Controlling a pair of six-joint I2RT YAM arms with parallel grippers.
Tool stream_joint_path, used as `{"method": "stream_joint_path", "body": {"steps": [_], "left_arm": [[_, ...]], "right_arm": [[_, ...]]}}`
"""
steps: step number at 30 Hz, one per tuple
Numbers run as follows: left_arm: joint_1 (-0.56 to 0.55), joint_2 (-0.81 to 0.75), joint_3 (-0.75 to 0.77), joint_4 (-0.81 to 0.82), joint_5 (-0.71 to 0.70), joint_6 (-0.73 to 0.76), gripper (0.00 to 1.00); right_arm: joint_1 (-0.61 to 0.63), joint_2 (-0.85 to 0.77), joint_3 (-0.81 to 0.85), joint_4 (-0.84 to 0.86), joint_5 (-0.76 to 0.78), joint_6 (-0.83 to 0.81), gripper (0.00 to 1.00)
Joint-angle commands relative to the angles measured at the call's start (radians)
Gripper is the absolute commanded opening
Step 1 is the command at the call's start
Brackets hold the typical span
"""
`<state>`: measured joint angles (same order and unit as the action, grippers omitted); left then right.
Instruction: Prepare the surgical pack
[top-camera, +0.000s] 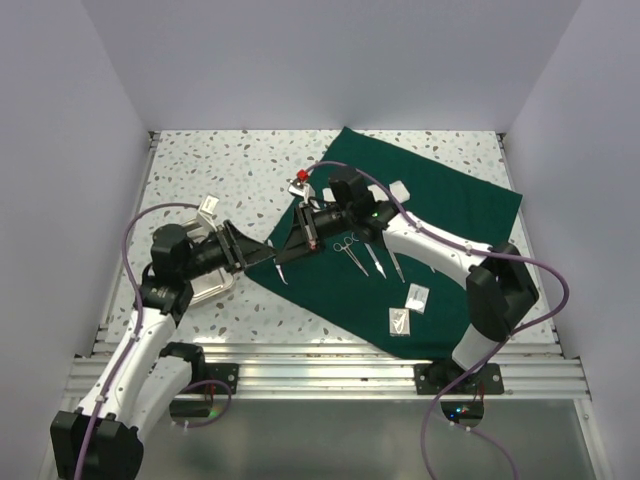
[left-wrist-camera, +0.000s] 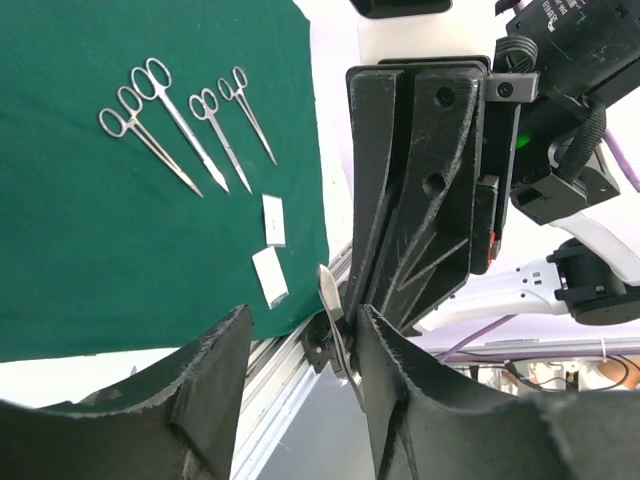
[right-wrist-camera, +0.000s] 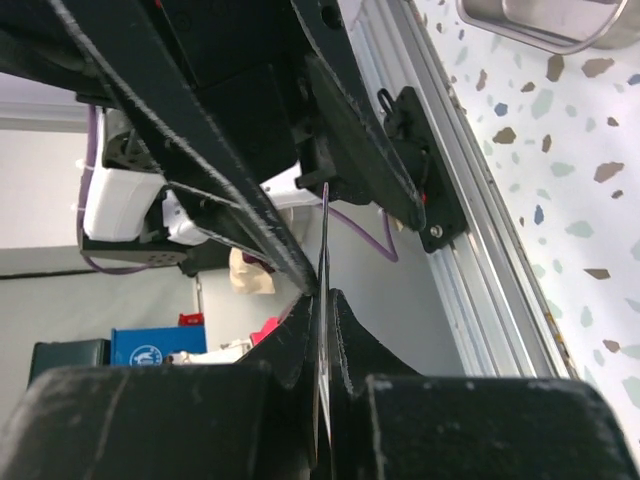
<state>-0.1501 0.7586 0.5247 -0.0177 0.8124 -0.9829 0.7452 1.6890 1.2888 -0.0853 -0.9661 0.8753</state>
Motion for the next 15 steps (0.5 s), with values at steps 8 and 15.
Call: {"method": "stream_joint_path", "body": {"steps": [8,15], "left_arm": [[-0.008,0.011,-0.038,0.199,0.031,-0.112,0.28],[-0.008,0.033,0.018,0.071,-0.004,-0.044,0.0]], "right_arm": [[0.002,-0.011,-0.026,0.13,-0.071,0.07,0.0],[0.0,0.038,0.056,-0.099,0.019,-0.029,0.28]]}}
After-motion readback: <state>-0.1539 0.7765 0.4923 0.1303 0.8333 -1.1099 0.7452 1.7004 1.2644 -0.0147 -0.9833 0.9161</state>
